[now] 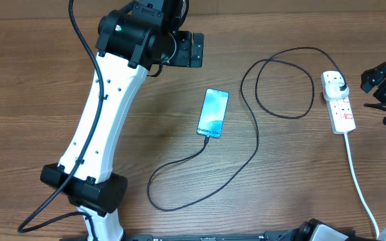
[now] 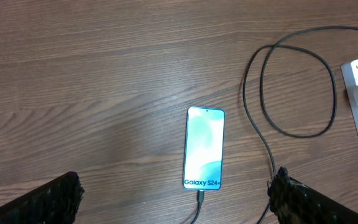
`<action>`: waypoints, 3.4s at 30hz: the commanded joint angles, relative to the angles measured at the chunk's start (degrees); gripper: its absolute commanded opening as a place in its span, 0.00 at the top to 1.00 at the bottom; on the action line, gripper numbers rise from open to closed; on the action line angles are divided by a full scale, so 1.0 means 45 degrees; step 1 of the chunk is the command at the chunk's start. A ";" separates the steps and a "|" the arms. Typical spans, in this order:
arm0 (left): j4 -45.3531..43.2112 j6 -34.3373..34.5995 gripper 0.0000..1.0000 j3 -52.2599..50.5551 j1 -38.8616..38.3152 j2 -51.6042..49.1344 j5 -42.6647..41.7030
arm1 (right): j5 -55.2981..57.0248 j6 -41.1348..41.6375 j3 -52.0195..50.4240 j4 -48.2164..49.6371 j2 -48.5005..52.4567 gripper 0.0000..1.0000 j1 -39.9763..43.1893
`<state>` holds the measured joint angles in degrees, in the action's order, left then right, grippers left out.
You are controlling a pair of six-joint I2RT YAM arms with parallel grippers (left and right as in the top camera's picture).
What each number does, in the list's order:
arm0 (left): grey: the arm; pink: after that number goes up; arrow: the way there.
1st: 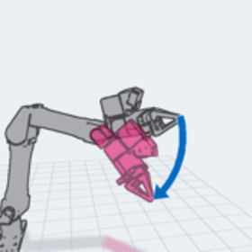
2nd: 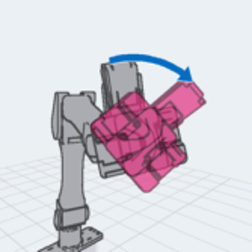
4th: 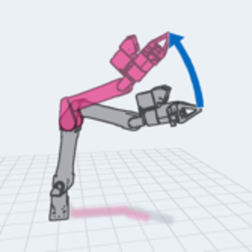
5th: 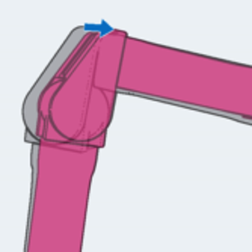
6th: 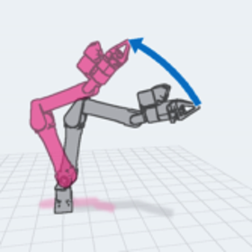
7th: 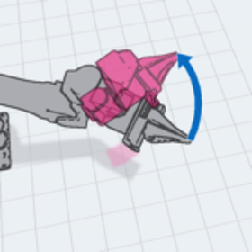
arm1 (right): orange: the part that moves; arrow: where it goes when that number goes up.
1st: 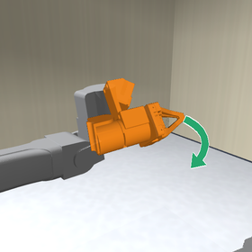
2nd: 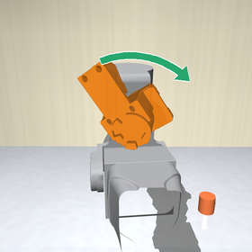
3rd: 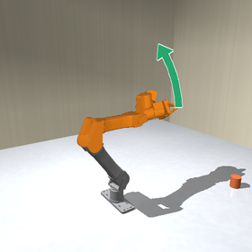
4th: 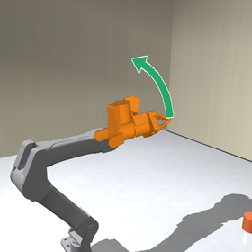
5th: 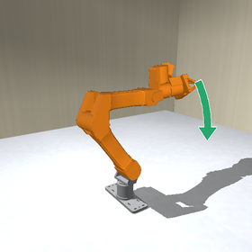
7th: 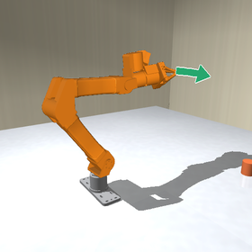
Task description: Plug charger to phone and switch on socket
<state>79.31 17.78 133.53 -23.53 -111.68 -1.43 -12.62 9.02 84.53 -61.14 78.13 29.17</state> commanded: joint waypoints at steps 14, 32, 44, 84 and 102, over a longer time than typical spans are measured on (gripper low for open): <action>-0.0253 -0.0248 0.01 -0.0423 0.0044 0.0044 0.0991 | 0.0131 0.0039 0.0301 0.0024 -0.0049 0.00 -0.0049; -0.6664 -0.1676 0.01 -1.0588 0.0044 0.6717 0.1185 | 0.0131 0.0039 0.0301 0.0024 -0.0049 0.00 -0.0049; -1.4387 -0.2827 0.00 -1.7058 0.0097 1.0996 0.1554 | 0.0131 0.0039 0.0301 0.0024 -0.0049 0.00 -0.0049; -2.3644 -0.2108 0.00 -2.5796 0.4755 1.9161 -0.1554 | 0.0131 0.0044 0.0301 0.0029 -0.0049 0.00 -0.0049; -2.3299 -0.0568 0.00 -2.9609 0.5401 2.3358 -0.0874 | 0.0131 0.0039 0.0301 0.0029 -0.0049 0.00 -0.0049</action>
<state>-26.72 13.61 0.49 0.08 -9.04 -7.03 -12.60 9.02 84.53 -61.14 78.13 29.15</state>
